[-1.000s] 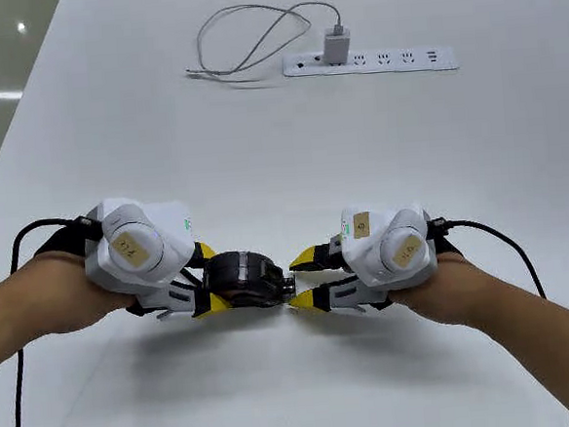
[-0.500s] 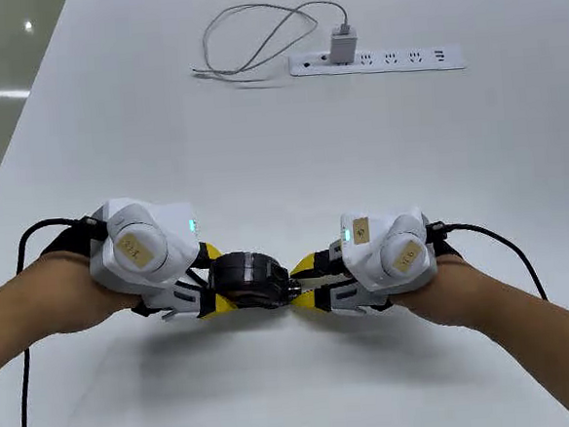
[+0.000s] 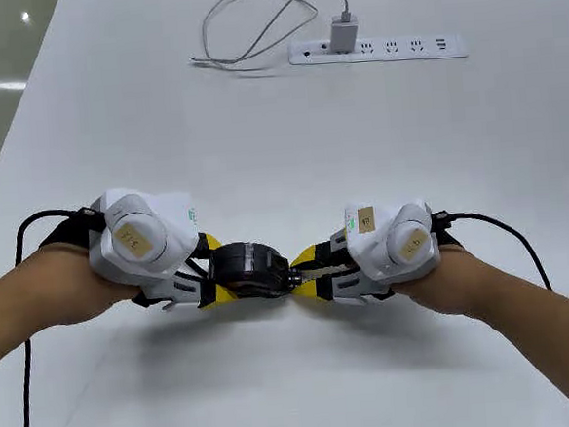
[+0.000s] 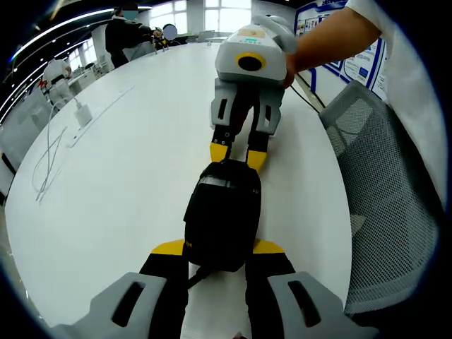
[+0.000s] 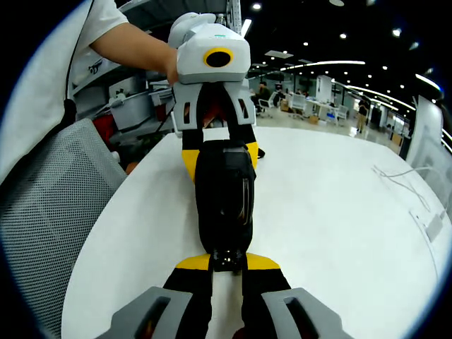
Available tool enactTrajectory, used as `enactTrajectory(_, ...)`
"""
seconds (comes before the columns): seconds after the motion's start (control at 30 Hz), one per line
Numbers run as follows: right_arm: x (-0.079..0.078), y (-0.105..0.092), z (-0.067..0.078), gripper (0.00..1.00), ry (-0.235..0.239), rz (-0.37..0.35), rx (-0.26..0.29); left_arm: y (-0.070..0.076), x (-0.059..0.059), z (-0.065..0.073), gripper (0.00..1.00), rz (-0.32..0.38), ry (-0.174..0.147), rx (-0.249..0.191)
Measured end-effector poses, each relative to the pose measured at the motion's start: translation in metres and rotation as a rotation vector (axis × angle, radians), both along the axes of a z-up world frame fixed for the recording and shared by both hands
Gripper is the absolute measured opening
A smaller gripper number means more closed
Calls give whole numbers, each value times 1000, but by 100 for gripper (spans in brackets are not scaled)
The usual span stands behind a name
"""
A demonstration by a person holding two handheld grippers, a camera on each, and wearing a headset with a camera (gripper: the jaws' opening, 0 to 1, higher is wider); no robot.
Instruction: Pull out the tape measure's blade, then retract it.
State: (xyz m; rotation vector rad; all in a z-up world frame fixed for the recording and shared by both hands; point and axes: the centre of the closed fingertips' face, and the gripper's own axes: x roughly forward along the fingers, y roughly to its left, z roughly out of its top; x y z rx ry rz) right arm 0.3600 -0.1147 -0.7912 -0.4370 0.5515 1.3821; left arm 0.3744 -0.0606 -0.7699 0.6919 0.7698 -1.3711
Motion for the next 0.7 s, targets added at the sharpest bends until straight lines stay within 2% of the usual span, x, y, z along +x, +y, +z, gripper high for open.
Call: enactTrajectory(0.7,0,0,-1,10,-40,26,-15,-2,-2,2,25,-16,-2,-11)
